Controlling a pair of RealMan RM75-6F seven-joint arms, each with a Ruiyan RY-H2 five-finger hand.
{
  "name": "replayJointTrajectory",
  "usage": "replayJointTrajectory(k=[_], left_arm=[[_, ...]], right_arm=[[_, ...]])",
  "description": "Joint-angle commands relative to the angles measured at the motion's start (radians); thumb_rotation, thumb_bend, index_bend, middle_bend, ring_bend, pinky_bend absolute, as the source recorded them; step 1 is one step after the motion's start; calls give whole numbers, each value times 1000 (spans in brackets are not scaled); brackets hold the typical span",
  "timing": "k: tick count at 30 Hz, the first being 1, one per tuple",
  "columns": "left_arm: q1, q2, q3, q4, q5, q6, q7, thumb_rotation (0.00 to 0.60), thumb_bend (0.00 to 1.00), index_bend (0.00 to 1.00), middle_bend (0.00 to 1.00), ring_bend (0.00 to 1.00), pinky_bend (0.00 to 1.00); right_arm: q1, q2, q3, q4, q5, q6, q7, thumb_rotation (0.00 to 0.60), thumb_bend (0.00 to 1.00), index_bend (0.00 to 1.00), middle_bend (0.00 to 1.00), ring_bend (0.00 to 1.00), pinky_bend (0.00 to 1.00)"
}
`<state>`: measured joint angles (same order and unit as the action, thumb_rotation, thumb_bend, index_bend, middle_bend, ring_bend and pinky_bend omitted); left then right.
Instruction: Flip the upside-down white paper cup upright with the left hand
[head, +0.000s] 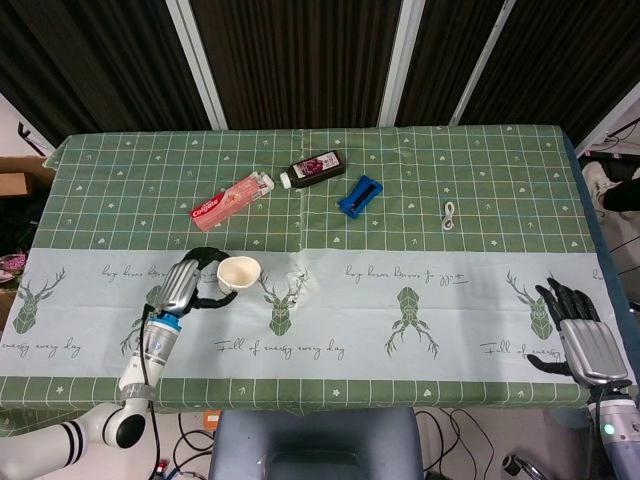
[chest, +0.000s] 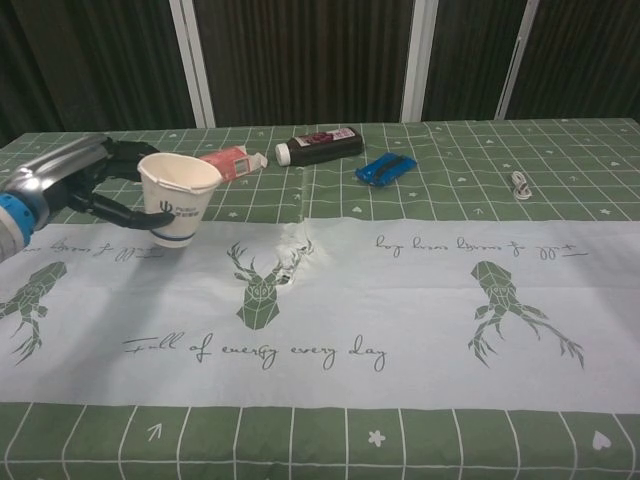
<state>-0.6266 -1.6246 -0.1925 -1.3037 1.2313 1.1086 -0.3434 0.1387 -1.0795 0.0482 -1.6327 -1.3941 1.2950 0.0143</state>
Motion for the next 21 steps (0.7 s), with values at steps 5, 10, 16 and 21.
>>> replayJointTrajectory(k=[5,10,16,21], left_arm=[[48,-95,34,202,118,34,-190,600,218,385,386,167,157],[49,-139,43,270,143,38,-234,600,217,382,382,164,156],[48,-171,45,319,161,43,-254,599,217,377,379,162,155],[47,-180,45,332,167,41,-250,599,216,364,365,148,152]], right_arm=[[1,-2,-2,-4,-1,0,-17,600,0,1,1,0,2],[-1,2,-3,-13,0,3,-28,600,0,1,1,0,2],[-2,2,-3,-15,2,4,-31,600,1,1,2,0,2],[-2,3,-3,-15,2,5,-30,600,1,1,2,0,2]])
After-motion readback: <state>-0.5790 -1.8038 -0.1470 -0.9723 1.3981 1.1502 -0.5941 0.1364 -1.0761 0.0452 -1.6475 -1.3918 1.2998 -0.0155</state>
